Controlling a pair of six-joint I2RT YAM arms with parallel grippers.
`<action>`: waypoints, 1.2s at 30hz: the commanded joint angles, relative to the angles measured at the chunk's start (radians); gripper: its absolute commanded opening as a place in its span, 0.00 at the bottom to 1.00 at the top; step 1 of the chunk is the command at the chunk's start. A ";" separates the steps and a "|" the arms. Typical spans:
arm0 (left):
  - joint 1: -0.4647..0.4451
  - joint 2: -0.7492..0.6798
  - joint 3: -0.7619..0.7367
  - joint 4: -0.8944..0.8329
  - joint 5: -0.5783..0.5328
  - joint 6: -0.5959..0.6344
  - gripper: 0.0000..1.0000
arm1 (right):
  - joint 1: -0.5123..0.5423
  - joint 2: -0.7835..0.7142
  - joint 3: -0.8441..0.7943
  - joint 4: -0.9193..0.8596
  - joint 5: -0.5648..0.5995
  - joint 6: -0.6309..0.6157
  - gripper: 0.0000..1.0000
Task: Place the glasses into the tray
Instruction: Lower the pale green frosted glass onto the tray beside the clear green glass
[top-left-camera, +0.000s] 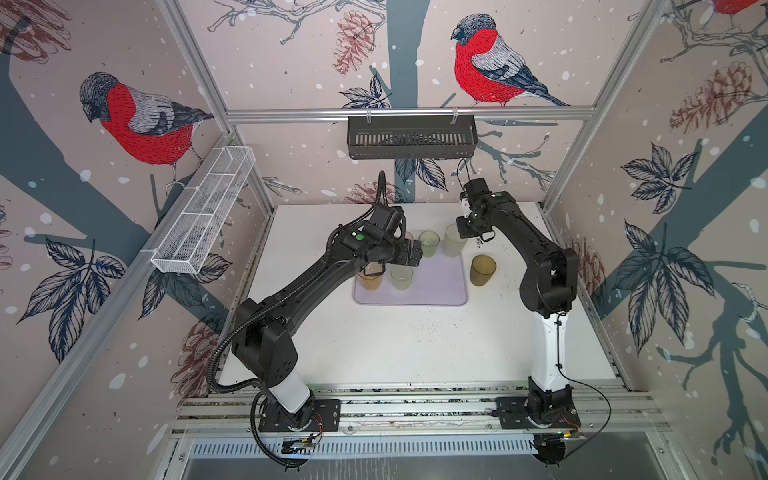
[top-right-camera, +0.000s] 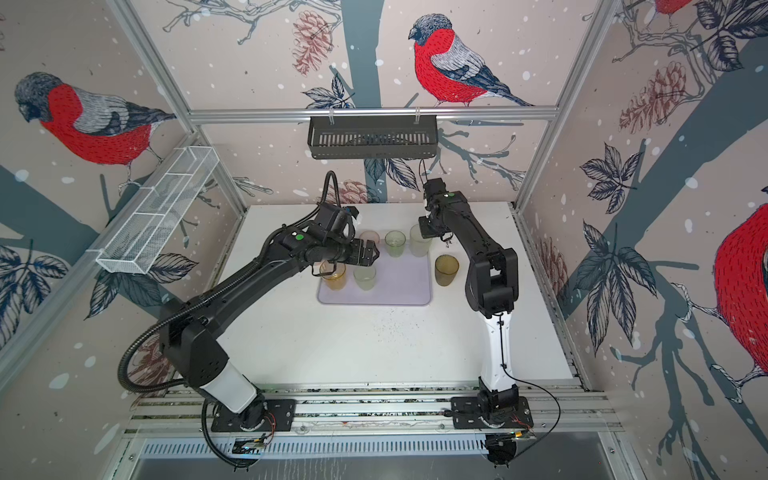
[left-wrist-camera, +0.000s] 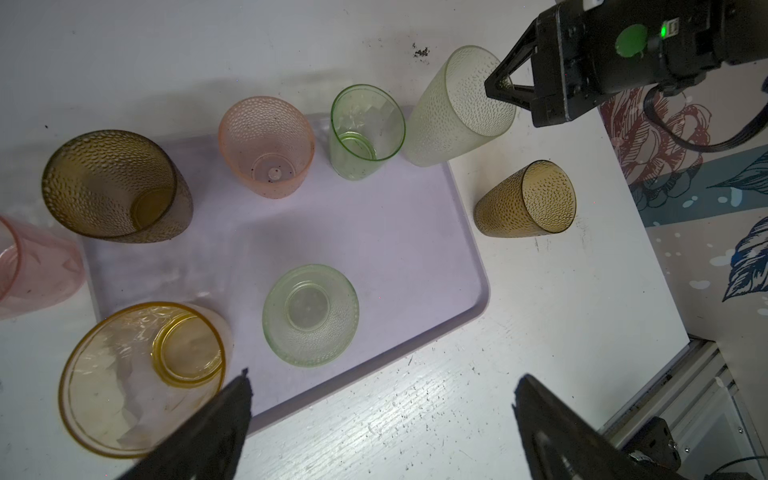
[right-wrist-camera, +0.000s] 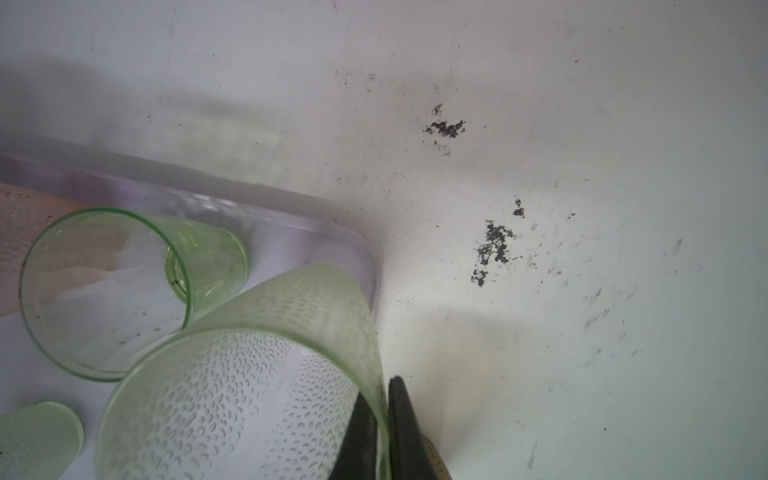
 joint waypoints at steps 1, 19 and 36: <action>0.003 -0.010 -0.001 0.041 -0.005 -0.006 0.98 | 0.001 -0.011 0.000 0.026 -0.002 0.005 0.02; 0.002 -0.019 -0.003 0.041 -0.007 -0.005 0.98 | 0.007 -0.001 -0.002 0.027 -0.005 0.006 0.02; 0.002 -0.030 -0.013 0.045 -0.005 -0.009 0.98 | 0.007 -0.013 -0.035 0.045 0.000 0.009 0.03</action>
